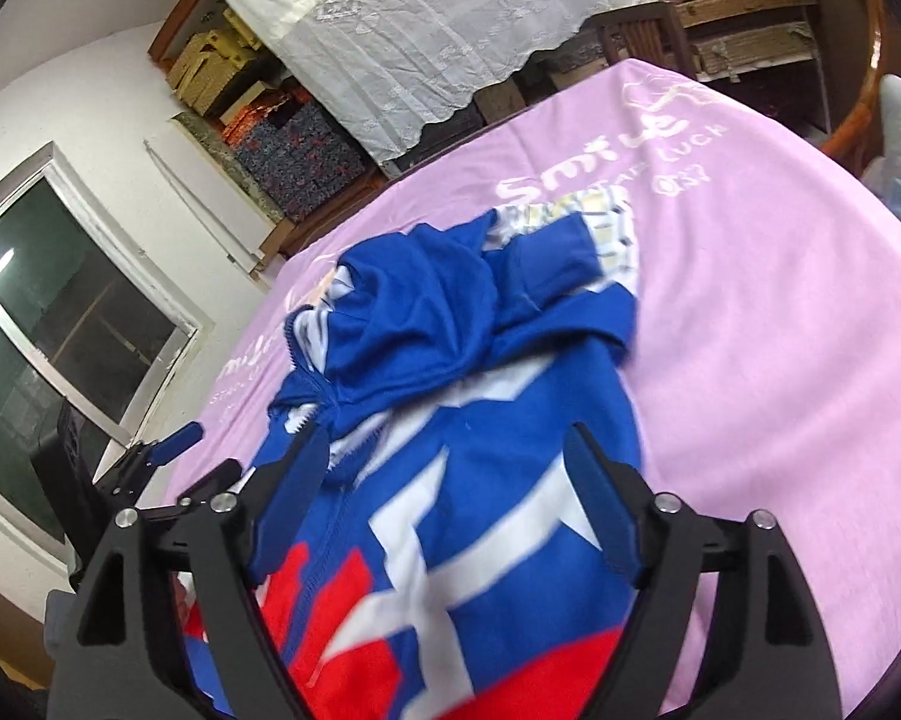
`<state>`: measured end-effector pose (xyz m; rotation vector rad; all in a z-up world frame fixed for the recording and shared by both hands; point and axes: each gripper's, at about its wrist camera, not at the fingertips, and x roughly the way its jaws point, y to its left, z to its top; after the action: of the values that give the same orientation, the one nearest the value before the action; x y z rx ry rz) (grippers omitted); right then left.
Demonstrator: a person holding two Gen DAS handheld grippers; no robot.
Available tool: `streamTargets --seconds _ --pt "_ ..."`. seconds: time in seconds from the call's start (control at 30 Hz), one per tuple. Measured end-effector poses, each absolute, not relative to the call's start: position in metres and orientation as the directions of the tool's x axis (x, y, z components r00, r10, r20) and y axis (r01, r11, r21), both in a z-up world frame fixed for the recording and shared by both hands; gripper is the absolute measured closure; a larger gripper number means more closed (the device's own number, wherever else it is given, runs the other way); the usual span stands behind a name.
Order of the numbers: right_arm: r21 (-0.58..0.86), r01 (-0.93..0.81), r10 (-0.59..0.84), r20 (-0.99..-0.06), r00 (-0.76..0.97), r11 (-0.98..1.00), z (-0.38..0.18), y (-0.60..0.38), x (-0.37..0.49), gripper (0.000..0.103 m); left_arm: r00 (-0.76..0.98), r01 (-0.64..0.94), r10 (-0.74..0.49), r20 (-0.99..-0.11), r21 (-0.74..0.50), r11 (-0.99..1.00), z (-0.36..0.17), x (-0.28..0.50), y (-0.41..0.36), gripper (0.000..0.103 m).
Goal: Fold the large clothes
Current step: 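Move both open grippers toward the ribbed blue hem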
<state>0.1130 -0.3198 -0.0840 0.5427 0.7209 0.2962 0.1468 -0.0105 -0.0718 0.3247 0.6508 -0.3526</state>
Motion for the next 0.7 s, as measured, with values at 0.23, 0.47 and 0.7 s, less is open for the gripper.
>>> streamTargets --seconds 0.23,0.47,0.7 --pt "0.563 -0.045 0.421 -0.56 0.713 0.825 -0.098 -0.33 0.097 0.025 0.708 0.372 -0.188 -0.681 0.132 0.919 -0.086 0.153 0.016 0.016" --pt "0.555 -0.017 0.413 -0.598 0.687 0.831 -0.114 -0.334 0.11 0.025 0.648 0.395 -0.227 -0.727 0.066 0.916 -0.095 0.167 0.021 0.016" --pt "0.564 -0.007 0.431 -0.622 0.654 0.825 -0.121 -0.337 0.136 0.025 0.598 0.412 -0.23 -0.768 0.048 0.91 -0.1 0.195 0.014 0.016"
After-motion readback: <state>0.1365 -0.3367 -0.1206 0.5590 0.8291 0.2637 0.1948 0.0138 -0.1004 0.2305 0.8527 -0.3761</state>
